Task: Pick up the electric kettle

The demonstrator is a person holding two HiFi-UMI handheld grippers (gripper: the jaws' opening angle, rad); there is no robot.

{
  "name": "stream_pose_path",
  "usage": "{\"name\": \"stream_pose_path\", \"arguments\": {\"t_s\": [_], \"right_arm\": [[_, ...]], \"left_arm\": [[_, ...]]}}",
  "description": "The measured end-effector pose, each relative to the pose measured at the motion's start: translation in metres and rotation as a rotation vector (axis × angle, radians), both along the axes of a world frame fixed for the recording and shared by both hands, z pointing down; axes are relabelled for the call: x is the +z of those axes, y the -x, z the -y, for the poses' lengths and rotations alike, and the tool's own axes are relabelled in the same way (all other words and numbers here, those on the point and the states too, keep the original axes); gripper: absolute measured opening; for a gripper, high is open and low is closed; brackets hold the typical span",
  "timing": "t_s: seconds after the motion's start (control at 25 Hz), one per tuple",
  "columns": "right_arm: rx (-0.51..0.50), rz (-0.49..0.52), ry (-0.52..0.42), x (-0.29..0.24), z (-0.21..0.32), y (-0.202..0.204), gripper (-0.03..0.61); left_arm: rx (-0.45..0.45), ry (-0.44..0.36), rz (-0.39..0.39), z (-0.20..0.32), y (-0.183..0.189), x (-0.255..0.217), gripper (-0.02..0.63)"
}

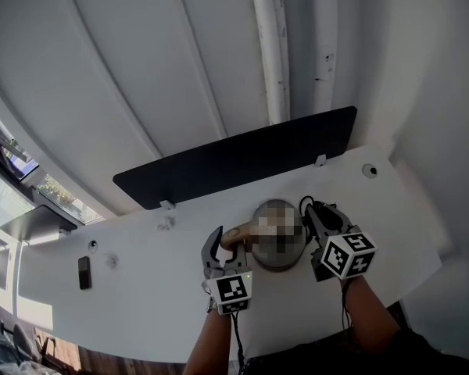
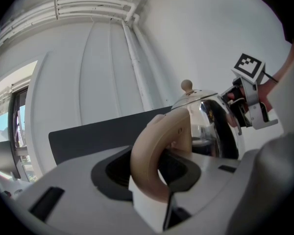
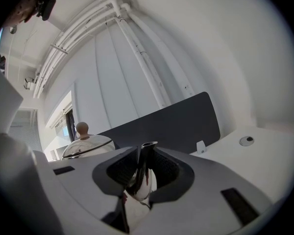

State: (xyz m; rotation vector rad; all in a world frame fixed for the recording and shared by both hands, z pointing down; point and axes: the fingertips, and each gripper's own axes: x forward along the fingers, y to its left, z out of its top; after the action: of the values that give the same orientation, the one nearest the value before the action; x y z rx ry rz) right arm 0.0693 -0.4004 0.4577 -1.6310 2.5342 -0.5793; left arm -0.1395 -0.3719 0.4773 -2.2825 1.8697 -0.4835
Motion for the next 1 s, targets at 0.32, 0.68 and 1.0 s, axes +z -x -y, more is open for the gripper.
{"name": "stream_pose_path", "arguments": {"t_s": [0.32, 0.68, 1.0], "right_arm": [[-0.032, 0.002, -0.055, -0.034, -0.012, 0.003, 0.089], [-0.094, 0.026, -0.147, -0.08, -0.06, 0.013, 0.089], [-0.175, 0.061, -0.195, -0.105, -0.136, 0.013, 0.089]], "left_arm": [[-0.005, -0.068, -0.043, -0.015, -0.002, -0.039, 0.138], [-0.067, -0.153, -0.032, -0.073, 0.007, -0.085, 0.14], [-0.151, -0.209, -0.019, -0.166, 0.003, -0.113, 0.14]]}}
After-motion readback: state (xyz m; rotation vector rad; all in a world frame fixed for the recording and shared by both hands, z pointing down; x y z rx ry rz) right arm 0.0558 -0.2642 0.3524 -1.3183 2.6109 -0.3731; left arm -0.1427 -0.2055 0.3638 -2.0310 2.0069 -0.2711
